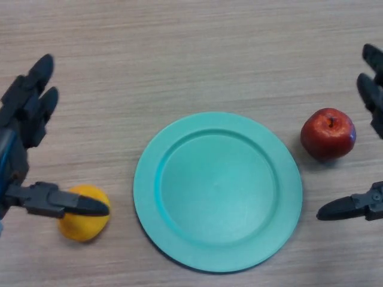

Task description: Pick up the yellow pear and place it on the plate

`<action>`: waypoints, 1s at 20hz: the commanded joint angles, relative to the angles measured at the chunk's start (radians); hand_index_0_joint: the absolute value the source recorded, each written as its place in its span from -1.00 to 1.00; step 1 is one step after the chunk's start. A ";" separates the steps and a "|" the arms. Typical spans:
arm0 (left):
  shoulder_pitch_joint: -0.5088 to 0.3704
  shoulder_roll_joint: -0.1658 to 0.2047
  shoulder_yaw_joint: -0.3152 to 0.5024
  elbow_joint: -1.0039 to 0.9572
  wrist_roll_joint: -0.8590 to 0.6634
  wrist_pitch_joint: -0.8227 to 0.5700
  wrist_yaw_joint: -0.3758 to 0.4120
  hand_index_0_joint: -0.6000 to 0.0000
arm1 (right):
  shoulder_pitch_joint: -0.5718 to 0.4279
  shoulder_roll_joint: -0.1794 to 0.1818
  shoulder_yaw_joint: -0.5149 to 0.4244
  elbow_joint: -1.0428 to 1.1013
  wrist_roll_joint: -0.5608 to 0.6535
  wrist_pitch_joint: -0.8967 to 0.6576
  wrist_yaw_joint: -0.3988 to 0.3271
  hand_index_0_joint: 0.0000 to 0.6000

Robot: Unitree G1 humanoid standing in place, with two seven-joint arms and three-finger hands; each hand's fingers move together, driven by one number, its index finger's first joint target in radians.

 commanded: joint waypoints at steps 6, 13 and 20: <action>0.010 0.068 0.112 0.223 0.102 -0.438 -0.050 1.00 | -0.069 -0.045 -0.025 0.015 0.028 -0.160 -0.014 -1.00; -0.013 0.106 0.079 0.497 0.126 -0.628 0.027 1.00 | -0.069 -0.047 -0.024 0.030 0.032 -0.176 -0.009 -1.00; -0.030 0.095 0.011 0.628 0.079 -0.709 0.025 1.00 | -0.063 -0.044 -0.031 0.002 0.025 -0.167 -0.024 -1.00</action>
